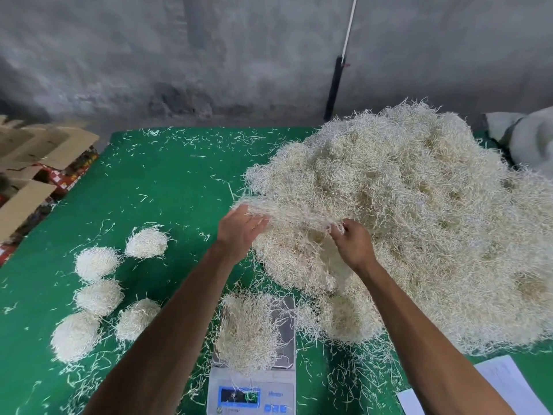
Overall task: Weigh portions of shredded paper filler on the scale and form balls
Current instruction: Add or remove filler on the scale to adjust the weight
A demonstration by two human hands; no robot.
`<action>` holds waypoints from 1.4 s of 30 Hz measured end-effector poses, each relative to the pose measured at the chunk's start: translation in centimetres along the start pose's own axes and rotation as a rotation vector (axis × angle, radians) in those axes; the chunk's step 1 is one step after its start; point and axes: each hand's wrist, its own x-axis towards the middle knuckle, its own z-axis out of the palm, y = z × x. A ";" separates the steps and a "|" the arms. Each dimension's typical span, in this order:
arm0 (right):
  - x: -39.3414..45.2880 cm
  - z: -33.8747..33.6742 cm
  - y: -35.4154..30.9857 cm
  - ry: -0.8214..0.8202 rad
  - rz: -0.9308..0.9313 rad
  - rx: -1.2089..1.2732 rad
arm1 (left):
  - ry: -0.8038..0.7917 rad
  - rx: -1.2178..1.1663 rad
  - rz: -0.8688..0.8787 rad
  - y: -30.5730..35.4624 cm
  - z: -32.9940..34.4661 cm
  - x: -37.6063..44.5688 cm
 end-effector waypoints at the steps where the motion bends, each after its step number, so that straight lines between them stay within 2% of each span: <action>1: 0.0 0.0 0.3 0.021 0.025 -0.028 | 0.069 0.126 0.085 -0.4 -0.6 -0.1; 4: 0.5 0.3 0.8 0.081 0.115 0.019 | 0.166 -0.137 -0.088 -0.5 -1.5 -0.4; 8: 0.9 0.4 1.3 0.176 0.285 0.162 | 0.329 -0.295 -0.132 -1.1 -2.9 -0.3; 10: 0.7 0.5 1.4 0.183 0.314 0.249 | 0.310 -0.346 -0.168 -1.5 -3.3 -0.4; 12: 0.5 1.0 0.8 0.131 0.264 0.256 | 0.259 -0.261 -0.147 -1.8 -3.0 -0.8; 13: 0.3 1.4 0.3 0.101 0.209 0.208 | 0.237 -0.227 -0.124 -2.2 -2.8 -0.9; 15: -0.4 1.9 -0.8 0.084 0.089 -0.005 | 0.176 -0.303 -0.122 -2.1 -2.0 -1.2; 16: -0.7 2.2 -1.2 0.121 0.036 -0.176 | 0.154 -0.328 -0.150 -2.1 -1.9 -1.4; 19: -2.0 3.0 -2.5 0.284 -0.092 -0.691 | 0.115 -0.179 -0.133 -2.5 -1.8 -2.3; 21: -3.2 3.5 -4.2 0.327 -0.148 -0.785 | 0.053 -0.342 -0.296 -3.1 -2.6 -2.7; 22: -3.7 3.7 -4.9 0.321 -0.152 -0.798 | 0.046 -0.294 -0.313 -3.1 -2.9 -2.7; 23: -4.3 4.0 -5.5 0.289 -0.123 -0.816 | 0.018 -0.122 -0.192 -3.5 -3.2 -3.4; 26: -5.7 4.1 -6.5 0.073 0.067 -0.917 | -0.036 -0.025 -0.191 -3.8 -3.9 -5.9; 28: -6.8 4.3 -6.5 -0.047 0.124 -0.931 | -0.038 0.015 -0.165 -4.2 -4.0 -7.3; 30: -8.0 4.9 -6.3 -0.049 0.059 -0.889 | 0.010 0.167 -0.096 -4.6 -4.1 -9.2; 36: -11.4 7.4 -5.6 0.024 -0.022 -0.743 | 0.091 0.461 -0.096 -7.0 -4.6 -12.3; 42: -13.1 8.6 -4.5 0.055 -0.056 -0.655 | 0.125 0.645 -0.216 -8.6 -6.0 -12.9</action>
